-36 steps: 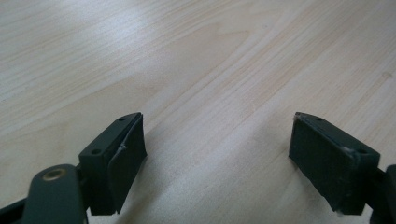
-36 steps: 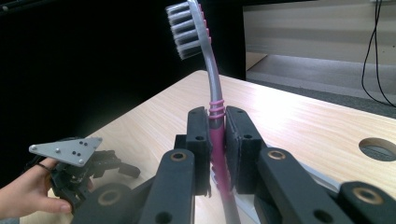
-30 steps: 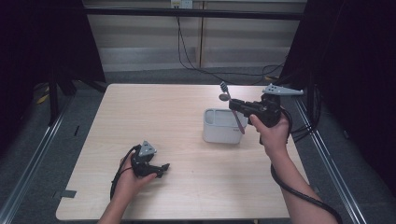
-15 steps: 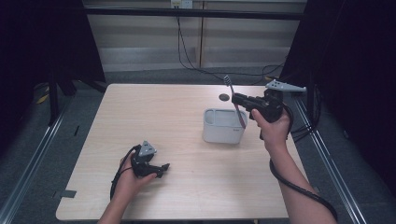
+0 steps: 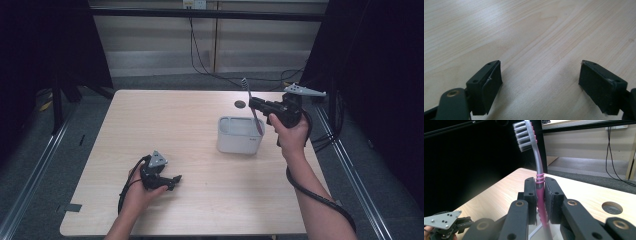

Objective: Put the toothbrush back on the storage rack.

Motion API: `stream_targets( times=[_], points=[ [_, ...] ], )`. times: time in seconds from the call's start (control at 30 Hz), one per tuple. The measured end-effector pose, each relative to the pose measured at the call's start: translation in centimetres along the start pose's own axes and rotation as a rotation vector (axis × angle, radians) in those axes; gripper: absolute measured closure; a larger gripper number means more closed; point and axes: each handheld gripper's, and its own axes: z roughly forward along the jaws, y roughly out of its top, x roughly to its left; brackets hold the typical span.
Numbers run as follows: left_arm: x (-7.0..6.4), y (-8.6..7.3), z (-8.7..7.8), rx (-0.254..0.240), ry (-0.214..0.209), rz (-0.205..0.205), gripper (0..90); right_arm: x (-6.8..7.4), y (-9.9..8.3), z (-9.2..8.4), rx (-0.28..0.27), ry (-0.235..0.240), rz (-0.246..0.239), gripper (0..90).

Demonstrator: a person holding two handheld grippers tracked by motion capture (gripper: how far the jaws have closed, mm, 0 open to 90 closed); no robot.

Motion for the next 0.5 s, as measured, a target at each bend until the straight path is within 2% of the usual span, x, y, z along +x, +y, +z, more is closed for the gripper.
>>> stream_targets(
  times=[0.5],
  points=[
    [0.0,0.0,0.0,0.000,0.000,0.000,18.1,-1.5,-0.7,1.1,-0.010,-0.019,0.010,80.6]
  ],
)
